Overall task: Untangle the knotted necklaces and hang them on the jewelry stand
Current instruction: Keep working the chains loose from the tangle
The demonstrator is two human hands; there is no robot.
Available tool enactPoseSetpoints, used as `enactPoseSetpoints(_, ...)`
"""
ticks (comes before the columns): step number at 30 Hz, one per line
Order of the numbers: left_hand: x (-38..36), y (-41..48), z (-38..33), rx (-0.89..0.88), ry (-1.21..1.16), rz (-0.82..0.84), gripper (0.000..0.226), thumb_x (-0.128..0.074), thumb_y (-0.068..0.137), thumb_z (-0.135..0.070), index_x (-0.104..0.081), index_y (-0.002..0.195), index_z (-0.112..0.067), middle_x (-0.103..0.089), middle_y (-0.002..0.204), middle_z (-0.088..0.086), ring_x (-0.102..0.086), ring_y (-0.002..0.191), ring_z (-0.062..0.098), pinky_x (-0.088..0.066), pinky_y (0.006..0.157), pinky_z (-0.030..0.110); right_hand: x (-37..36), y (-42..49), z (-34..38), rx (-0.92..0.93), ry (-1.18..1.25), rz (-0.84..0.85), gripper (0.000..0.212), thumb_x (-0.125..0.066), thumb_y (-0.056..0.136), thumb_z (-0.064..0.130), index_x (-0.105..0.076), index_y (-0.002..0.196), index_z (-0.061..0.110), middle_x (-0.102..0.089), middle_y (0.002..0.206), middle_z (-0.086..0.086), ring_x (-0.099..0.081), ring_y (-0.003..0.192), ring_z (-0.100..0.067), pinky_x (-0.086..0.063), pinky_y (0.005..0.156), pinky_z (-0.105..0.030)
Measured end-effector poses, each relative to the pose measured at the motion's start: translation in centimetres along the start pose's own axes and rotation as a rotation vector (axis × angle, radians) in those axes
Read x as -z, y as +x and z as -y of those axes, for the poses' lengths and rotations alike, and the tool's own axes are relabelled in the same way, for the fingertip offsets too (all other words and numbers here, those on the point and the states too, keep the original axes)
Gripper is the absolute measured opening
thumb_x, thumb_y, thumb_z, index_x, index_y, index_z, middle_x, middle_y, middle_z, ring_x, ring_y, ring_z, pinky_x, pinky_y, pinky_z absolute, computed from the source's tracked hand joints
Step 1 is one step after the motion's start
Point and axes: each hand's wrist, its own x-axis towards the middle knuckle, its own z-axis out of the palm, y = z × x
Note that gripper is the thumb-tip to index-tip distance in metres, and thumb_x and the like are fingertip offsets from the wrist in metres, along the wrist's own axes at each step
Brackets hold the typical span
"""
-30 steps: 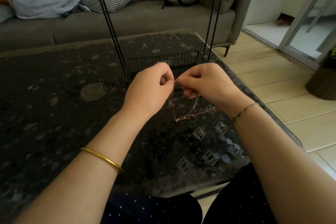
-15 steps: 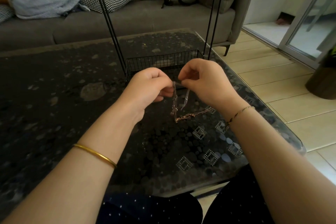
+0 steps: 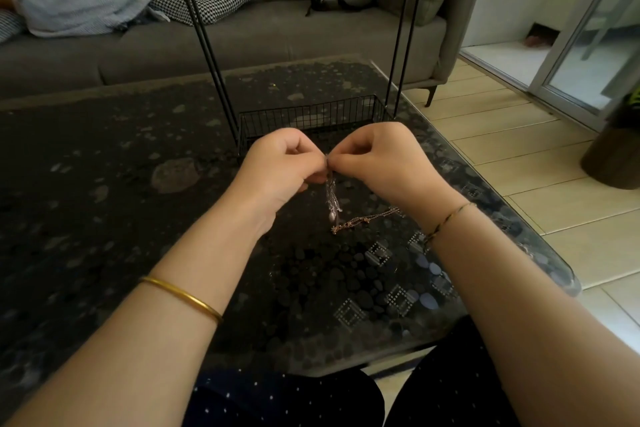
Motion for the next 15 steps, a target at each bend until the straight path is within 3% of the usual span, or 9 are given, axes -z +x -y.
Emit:
enactPoseSetpoints(6, -0.64, -0.19, -0.23, -0.105, 0.112, -0.086, 0.003, -0.061, 0.079, -0.005, -0.064, 0.079, -0.004, -0.069, 0.083, 0.011, -0.065, 0.084, 0.024, -0.052, 0.073, 0.035, -0.47, 0.09, 0.00, 0.026, -0.120, -0.039, 0.011, -0.065, 0.080, 0.017, -0.065, 0.069, 0.021, -0.068, 0.074, -0.001, -0.065, 0.067, -0.020, -0.057, 0.067, -0.042)
enactPoseSetpoints(10, -0.62, -0.03, -0.34, 0.062, -0.094, -0.031, 0.013, -0.058, 0.083, -0.008, -0.060, 0.073, -0.016, -0.069, 0.073, 0.001, -0.067, 0.075, 0.013, -0.049, 0.068, 0.026, -0.37, 0.09, -0.02, 0.100, -0.153, -0.075, 0.008, -0.064, 0.081, 0.017, -0.066, 0.074, 0.019, -0.066, 0.074, 0.002, -0.062, 0.067, -0.016, -0.056, 0.069, -0.040)
enactPoseSetpoints(13, -0.51, 0.03, -0.64, 0.281, -0.372, 0.051, 0.014, -0.056, 0.086, -0.009, -0.060, 0.077, -0.018, -0.068, 0.072, -0.001, -0.065, 0.071, 0.011, -0.046, 0.065, 0.024, -0.38, 0.10, -0.05, 0.155, -0.161, -0.121, 0.005, -0.064, 0.079, 0.016, -0.067, 0.076, 0.015, -0.062, 0.074, 0.005, -0.056, 0.067, -0.010, -0.053, 0.069, -0.037)
enactPoseSetpoints(15, -0.40, 0.01, -0.48, 0.316, -0.401, 0.094, 0.011, -0.057, 0.087, -0.009, -0.062, 0.080, -0.016, -0.069, 0.074, 0.000, -0.066, 0.073, 0.012, -0.046, 0.066, 0.024, -0.47, 0.16, -0.25, 0.179, -0.194, -0.135, 0.005, -0.063, 0.080, 0.016, -0.067, 0.077, 0.014, -0.059, 0.077, 0.005, -0.054, 0.069, -0.009, -0.052, 0.069, -0.035)
